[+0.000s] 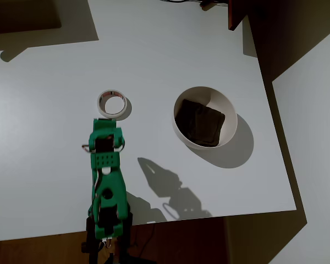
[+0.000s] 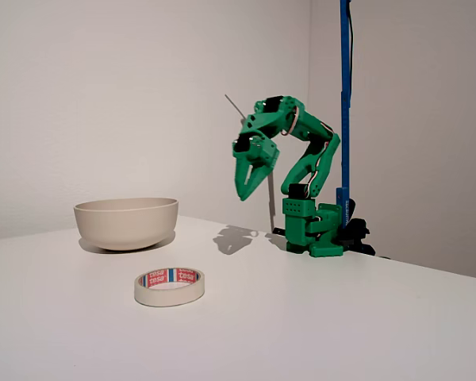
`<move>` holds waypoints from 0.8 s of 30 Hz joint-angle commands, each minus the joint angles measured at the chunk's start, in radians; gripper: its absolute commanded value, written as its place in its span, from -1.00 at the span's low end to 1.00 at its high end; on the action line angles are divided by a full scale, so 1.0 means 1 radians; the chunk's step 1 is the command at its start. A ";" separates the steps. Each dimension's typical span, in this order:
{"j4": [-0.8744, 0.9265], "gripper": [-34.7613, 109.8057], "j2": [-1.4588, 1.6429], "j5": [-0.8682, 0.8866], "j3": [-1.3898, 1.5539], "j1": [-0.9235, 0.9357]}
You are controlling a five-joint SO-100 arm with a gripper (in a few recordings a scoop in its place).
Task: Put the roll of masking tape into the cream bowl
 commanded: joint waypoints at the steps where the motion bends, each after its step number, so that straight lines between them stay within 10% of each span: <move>1: 0.077 -0.64 -0.337 0.023 -0.330 0.048; 7: 0.236 -0.62 -0.830 0.021 -0.874 0.170; 10: 0.264 -0.29 -0.963 0.008 -1.014 0.173; 24: 0.273 -0.30 -1.118 0.044 -1.052 0.091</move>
